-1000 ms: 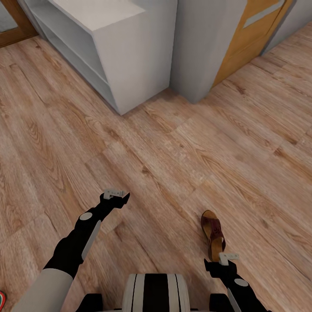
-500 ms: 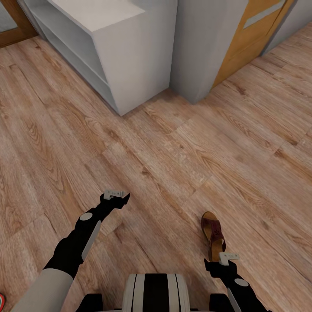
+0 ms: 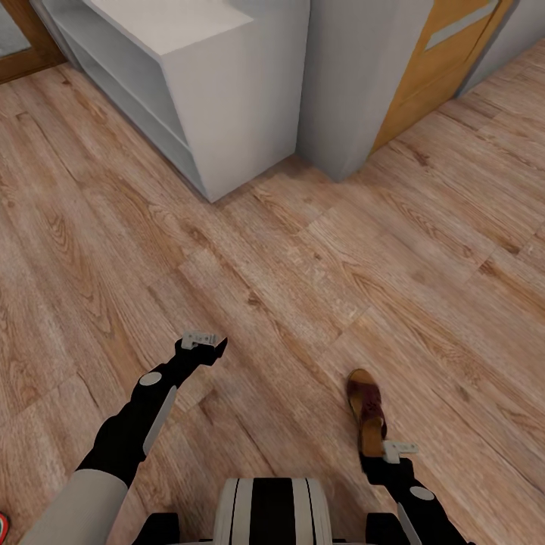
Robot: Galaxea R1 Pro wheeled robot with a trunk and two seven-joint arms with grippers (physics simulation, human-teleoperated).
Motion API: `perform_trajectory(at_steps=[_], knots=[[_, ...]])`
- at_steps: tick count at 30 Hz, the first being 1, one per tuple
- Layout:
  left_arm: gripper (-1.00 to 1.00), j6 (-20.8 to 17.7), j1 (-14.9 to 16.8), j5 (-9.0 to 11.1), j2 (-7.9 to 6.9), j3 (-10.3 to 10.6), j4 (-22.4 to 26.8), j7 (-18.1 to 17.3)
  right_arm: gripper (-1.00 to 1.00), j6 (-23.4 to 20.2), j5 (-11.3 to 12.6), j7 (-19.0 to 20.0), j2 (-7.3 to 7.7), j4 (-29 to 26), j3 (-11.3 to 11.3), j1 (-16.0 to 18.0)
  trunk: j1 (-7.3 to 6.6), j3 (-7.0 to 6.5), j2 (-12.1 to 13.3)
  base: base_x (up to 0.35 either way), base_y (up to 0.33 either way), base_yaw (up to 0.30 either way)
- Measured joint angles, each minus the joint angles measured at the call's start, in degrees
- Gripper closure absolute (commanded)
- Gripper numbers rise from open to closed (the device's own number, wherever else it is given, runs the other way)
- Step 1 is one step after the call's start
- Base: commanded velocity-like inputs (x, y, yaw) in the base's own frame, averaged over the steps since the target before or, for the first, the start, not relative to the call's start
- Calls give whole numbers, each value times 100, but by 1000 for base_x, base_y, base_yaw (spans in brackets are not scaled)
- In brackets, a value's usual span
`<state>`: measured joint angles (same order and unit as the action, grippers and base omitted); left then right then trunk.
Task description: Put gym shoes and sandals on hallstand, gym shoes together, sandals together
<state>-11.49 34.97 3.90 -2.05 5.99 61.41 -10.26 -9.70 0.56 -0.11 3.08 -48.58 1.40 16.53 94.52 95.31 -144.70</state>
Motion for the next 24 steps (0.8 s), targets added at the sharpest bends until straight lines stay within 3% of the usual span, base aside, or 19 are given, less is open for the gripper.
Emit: perform_trajectory(at_steps=[14, 17, 18, 19, 24], knots=[[-100, 0, -159, -5, -15, -9, 51, 34, 100, 3, -15, 18, 0, 7, -10, 0, 0, 0, 0, 0, 0, 0], [-100, 0, -172, -10, -27, -8, 14, 35, 100, 3, -4, 27, -1, 15, -5, 0, -8, -66, 4, 0, 0, 0], [-100, 12, -471, -26, -77, -24, -34, 46, 100, 40, -23, 51, 8, 20, -27, 0, -10, -88, 5, 0, 0, 0], [-100, 15, -534, -25, -79, -26, -41, 46, 100, 42, -25, 52, 8, 20, -27, 0, -13, -110, 7, 0, 0, 0], [-100, 40, -624, -24, -98, -53, -175, 48, 100, 46, -27, 47, 8, 21, -26, 0, -26, -221, 13, 0, 0, 0]])
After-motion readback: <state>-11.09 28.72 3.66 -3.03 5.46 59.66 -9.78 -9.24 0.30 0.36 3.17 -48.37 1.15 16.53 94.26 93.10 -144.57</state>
